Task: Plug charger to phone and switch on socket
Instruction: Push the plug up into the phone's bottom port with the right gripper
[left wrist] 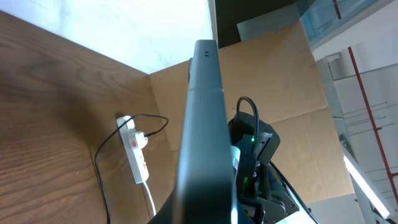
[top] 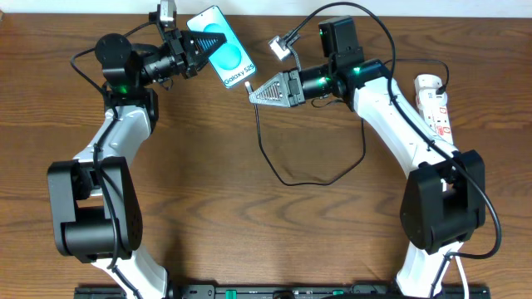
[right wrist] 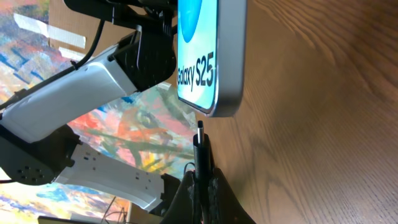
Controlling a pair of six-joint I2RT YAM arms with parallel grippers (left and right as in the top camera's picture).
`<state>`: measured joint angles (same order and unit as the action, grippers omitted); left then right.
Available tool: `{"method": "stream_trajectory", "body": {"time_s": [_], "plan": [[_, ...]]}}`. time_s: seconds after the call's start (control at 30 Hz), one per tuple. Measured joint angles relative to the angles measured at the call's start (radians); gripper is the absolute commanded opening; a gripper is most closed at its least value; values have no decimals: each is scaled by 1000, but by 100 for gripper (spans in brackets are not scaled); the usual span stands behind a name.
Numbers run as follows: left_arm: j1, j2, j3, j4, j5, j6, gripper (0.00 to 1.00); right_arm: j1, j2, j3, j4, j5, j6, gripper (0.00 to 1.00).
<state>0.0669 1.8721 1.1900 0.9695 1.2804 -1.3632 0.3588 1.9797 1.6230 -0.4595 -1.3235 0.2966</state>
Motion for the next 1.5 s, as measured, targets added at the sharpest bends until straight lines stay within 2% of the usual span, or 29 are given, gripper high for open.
{"method": "stream_trajectory", "body": {"time_s": [1.5], "plan": [[0,0,0,0,49,-2,7,29,0,0,2,17,11,1]]}}
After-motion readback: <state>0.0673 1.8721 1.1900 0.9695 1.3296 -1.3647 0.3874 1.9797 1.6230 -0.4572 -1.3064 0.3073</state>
